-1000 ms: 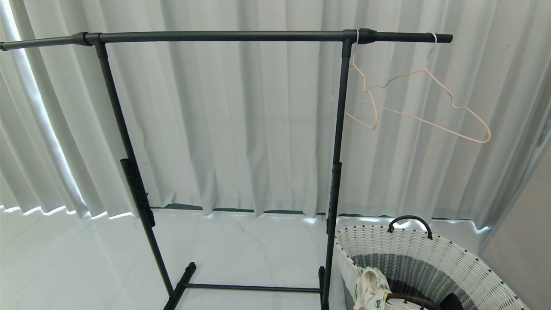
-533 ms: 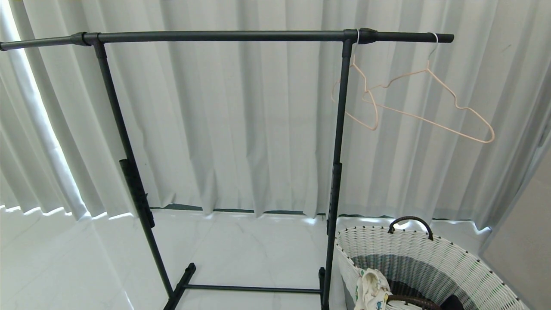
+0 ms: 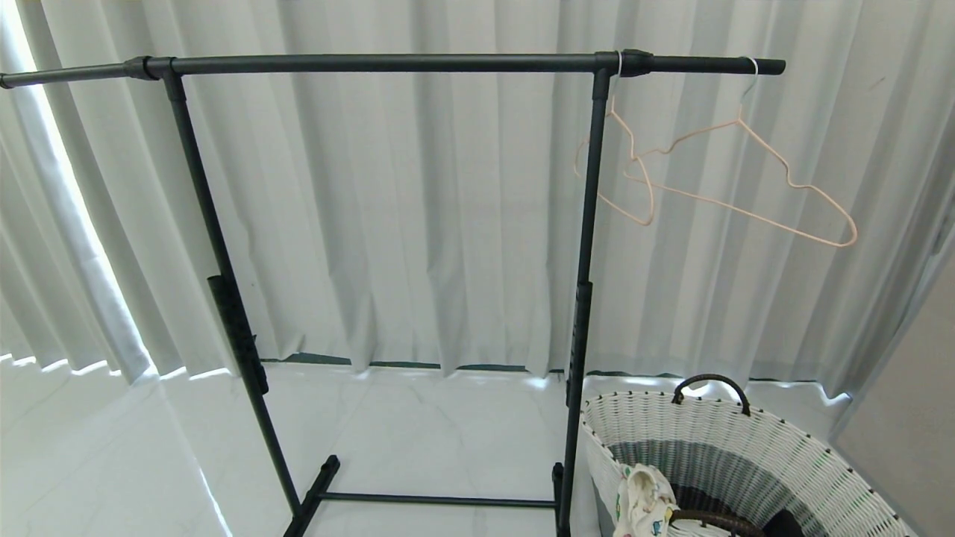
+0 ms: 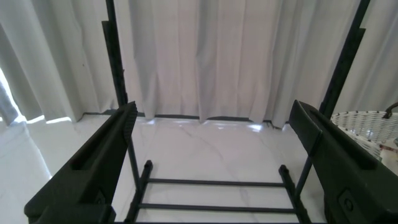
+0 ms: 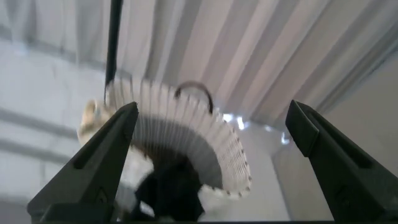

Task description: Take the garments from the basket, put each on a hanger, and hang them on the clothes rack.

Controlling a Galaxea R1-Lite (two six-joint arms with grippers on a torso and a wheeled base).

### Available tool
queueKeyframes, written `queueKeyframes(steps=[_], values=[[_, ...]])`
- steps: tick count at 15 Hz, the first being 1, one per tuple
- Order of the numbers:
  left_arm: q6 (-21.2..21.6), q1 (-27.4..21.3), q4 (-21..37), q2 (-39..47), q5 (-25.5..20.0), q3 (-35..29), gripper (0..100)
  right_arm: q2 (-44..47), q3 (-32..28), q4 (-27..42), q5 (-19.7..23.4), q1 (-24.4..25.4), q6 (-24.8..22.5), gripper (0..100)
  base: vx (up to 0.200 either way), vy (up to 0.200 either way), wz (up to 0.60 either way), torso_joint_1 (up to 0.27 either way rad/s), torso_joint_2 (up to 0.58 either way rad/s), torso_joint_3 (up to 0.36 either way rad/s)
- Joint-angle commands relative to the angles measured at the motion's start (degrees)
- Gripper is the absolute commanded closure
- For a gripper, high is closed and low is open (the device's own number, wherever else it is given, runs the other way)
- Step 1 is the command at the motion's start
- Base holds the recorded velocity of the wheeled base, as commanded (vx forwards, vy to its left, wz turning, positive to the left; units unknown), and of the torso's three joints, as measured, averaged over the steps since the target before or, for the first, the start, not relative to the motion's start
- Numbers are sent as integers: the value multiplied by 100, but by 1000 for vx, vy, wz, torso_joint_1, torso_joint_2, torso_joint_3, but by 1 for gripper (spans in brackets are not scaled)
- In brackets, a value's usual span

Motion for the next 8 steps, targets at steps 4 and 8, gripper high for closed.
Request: queueKeyframes(steps=[4, 8], values=[[-9, 0, -3, -1, -4, 0, 0, 5409, -668, -418, -284, 140, -1498, 0, 0, 0, 0, 0, 0, 0], [-9, 0, -3, -1, 4, 0, 0, 6692, -387, -787, -337, 122, -1946, 0, 0, 0, 0, 0, 0, 0]])
